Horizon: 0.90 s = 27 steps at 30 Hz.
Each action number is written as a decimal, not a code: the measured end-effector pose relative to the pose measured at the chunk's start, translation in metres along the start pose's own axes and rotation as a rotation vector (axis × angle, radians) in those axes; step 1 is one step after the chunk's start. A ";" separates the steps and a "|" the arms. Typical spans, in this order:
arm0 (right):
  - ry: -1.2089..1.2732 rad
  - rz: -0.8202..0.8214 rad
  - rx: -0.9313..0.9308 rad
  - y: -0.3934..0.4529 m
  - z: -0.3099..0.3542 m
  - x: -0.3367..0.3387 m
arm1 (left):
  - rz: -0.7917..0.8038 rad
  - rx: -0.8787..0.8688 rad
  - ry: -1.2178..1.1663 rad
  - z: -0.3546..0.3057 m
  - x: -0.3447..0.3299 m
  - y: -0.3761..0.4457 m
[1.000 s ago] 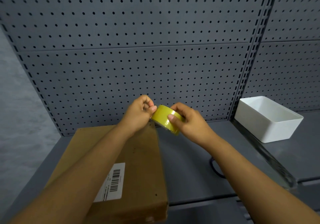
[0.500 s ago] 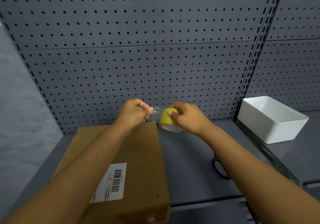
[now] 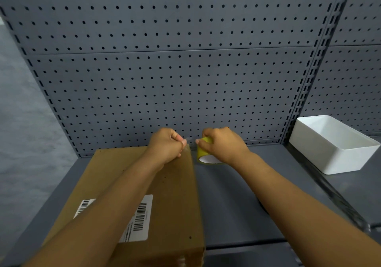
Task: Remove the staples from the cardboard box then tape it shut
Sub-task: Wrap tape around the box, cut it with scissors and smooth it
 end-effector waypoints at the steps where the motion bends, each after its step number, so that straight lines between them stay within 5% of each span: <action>1: -0.011 0.008 0.008 0.001 0.001 -0.001 | -0.004 -0.002 0.001 0.000 0.000 0.001; 9: 0.077 0.184 -0.010 0.013 0.003 -0.016 | 0.007 0.048 0.040 0.010 0.004 0.005; 27: 0.139 0.229 -0.048 0.029 0.001 -0.028 | 0.016 0.180 0.095 0.017 0.005 0.016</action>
Point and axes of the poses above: each hand's wrist, its own y-axis towards the middle knuckle, its own x-axis out of the back of the hand, z = x × y, the point moved 9 cm from there along y, towards the middle knuckle, and after that the axes turned 3 degrees about -y, right-handed, at the moved point
